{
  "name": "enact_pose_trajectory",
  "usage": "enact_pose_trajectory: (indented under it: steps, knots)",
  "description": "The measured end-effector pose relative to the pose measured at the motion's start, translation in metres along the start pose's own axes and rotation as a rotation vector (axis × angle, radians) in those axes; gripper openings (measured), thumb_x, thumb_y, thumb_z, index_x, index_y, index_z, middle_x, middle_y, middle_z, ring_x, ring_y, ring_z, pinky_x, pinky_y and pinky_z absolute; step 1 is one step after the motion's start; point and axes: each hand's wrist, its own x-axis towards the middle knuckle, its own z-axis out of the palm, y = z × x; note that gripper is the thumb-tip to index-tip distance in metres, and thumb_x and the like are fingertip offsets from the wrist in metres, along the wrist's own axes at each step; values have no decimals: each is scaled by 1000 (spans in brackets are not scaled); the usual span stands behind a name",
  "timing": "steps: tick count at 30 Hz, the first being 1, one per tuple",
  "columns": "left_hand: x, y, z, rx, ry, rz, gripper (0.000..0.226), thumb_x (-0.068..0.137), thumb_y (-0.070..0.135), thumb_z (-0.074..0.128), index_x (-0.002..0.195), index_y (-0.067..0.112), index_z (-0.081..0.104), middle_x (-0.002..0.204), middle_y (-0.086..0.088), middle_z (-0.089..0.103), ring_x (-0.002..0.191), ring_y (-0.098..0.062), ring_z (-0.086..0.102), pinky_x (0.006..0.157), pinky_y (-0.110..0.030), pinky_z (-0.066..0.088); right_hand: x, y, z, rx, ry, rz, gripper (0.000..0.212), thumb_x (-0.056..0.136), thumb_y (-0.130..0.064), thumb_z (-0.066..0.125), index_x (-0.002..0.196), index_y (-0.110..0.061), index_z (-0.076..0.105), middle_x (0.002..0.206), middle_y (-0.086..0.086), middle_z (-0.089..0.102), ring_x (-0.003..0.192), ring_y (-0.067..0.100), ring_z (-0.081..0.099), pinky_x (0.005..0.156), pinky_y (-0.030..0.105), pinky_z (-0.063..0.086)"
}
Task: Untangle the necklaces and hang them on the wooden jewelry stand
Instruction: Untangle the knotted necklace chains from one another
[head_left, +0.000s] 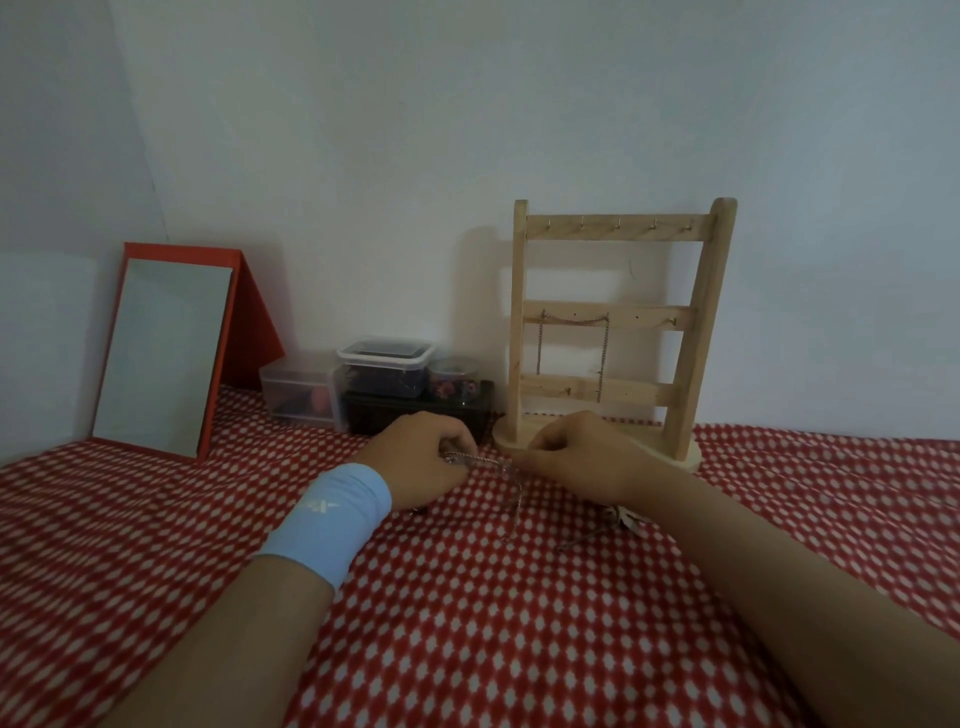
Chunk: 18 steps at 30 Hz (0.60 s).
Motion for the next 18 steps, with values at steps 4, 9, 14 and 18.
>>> enact_pose_trajectory:
  steps: [4, 9, 14, 18]
  knots:
    - [-1, -6, -9, 160, 155, -24, 27, 85, 16, 62, 69, 37, 61, 87, 15, 55, 87, -12, 57, 83, -31, 49, 0, 3, -7, -80, -67, 66, 29, 95, -48, 63, 93, -25, 81, 93, -5, 77, 89, 11, 71, 82, 28, 60]
    - [0, -18, -19, 435, -154, -193, 28, 85, 17, 63, 94, 44, 64, 116, 7, 56, 102, -15, 59, 95, -33, 49, -4, 0, -12, 55, -93, 45, 25, 100, -37, 61, 101, -21, 80, 103, -9, 75, 96, 3, 66, 88, 21, 50]
    - [0, 11, -16, -95, -359, -125, 57, 79, 20, 75, 131, 28, 54, 124, 9, 60, 116, -9, 57, 105, -27, 43, -5, -5, -9, 250, -62, -22, 18, 101, -30, 60, 95, -27, 77, 92, -16, 75, 87, -5, 68, 79, 14, 45]
    - [2, 27, 2, -385, -169, -51, 25, 86, 26, 71, 111, 24, 70, 101, 3, 75, 94, -8, 69, 97, -30, 52, -3, -5, -6, 360, -18, -91, 15, 100, -21, 62, 104, -24, 76, 96, -7, 79, 91, 3, 74, 91, 26, 56]
